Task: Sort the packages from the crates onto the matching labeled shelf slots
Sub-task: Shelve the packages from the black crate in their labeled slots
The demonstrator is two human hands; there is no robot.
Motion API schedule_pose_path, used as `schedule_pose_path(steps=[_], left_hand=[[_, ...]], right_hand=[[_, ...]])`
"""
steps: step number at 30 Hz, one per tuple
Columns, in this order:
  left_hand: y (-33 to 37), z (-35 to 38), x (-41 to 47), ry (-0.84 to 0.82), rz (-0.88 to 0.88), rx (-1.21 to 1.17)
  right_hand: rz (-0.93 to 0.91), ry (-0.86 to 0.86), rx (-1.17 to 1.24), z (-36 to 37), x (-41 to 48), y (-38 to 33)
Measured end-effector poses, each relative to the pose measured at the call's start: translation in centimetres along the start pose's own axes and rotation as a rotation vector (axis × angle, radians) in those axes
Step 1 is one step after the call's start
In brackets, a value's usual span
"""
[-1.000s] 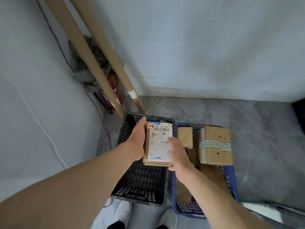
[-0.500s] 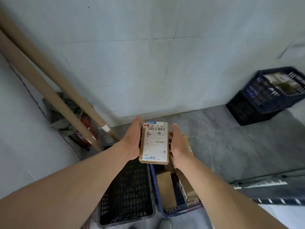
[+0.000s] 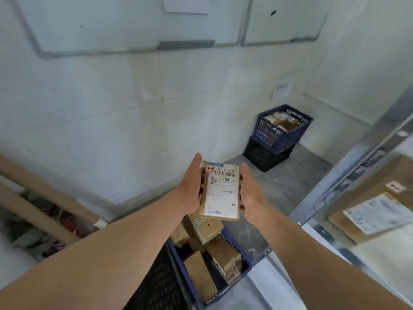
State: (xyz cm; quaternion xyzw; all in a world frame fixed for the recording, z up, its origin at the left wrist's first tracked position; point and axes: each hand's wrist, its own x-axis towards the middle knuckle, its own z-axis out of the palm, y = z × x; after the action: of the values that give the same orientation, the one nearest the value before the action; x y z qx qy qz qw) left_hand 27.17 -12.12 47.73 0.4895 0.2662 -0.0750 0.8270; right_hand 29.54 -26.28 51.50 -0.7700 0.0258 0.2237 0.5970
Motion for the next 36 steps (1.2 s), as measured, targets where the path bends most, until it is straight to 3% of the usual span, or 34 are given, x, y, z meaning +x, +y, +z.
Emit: schedule_pose_path(steps=[5, 17, 36], left_hand=[[0.0, 6.3, -3.2, -0.120, 0.019, 0.027], [-2.6, 16.4, -9.7, -0.219, 0.089, 0.130], [-5.1, 24.1, -13.8, -0.554, -0.015, 0.330]], right_hand=[[0.054, 0.097, 0.107, -5.7, -2.7, -0.7], [0.017, 0.247, 0.106, -15.6, -10.3, -0.1], [0.000, 0.520, 0.278, -21.6, -18.6, 1.6]])
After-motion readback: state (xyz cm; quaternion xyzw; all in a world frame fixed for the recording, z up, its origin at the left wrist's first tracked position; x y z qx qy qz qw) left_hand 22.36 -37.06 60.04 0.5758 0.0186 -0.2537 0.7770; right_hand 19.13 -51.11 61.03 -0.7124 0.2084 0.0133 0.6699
